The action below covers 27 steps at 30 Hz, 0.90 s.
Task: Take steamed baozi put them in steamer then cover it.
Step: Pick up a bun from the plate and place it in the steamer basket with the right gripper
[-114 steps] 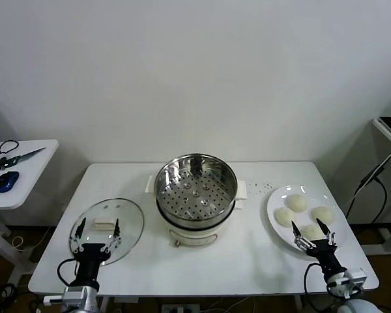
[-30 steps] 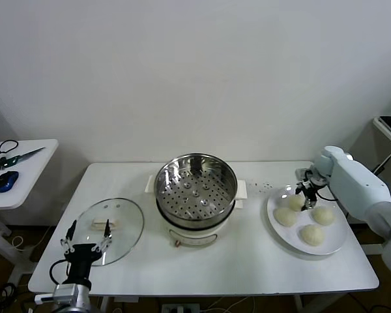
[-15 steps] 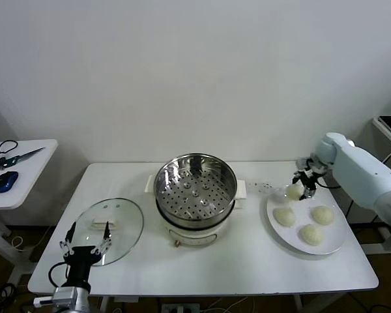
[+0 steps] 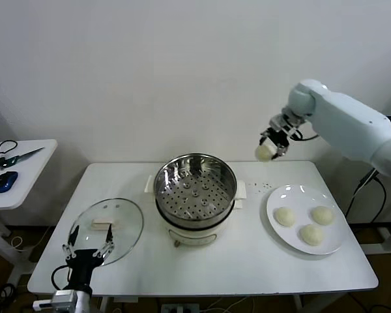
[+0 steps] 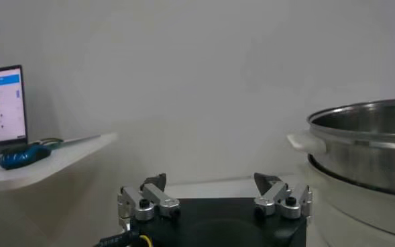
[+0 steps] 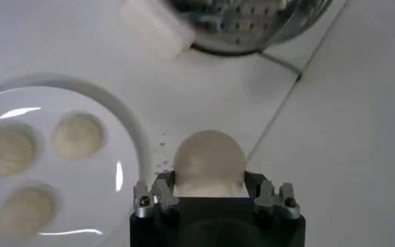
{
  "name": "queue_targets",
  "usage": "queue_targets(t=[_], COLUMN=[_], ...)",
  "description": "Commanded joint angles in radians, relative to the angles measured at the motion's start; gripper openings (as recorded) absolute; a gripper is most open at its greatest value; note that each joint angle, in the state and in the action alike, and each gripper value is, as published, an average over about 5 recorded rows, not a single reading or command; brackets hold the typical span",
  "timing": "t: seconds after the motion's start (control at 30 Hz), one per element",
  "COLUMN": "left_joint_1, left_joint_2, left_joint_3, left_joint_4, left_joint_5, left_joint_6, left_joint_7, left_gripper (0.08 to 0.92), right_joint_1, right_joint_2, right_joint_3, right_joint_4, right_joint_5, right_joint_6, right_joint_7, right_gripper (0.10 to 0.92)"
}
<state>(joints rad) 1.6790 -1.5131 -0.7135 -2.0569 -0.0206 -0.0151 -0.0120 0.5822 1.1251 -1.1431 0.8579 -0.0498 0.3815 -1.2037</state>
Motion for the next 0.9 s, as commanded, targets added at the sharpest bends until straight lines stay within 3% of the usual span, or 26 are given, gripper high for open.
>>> queue_targets(t=[0.03,0.4,0.7,0.9], left_joint_1=[0.010,0.017,0.029,0.031], left_joint_2=[0.002,0.011,0.022,0.022], left_joint_3=[0.001,-0.006,-0.020,-0.022], left_joint_4=[-0.008,-0.004,-0.003,0.004], left_joint_5=[-0.036,-0.044,-0.057,-0.058], left_joint_6=[0.009,0.009,0.005,0.001], left_joint_7=[0.001,0.000,-0.002,-0.003], left_gripper=[0.823,0.823,0.823,0.823], right_joint_1=[0.126,-0.073,-0.186,-0.214], right_joint_2=[0.151,0.332,0.375,0.370], right_joint_3=[-0.088,0.025,0.054,0.041], right_joint_4=[0.071,0.075,0.053,0.061], right_joint_5=[-0.019,-0.449,-0.653,-0.663], right_joint_6=[0.117,0.285,0.323,0.314], right_joint_7=[-0.005,0.067,0.113,0.114], right_gripper=[0.679,0.683,0.687,0.689])
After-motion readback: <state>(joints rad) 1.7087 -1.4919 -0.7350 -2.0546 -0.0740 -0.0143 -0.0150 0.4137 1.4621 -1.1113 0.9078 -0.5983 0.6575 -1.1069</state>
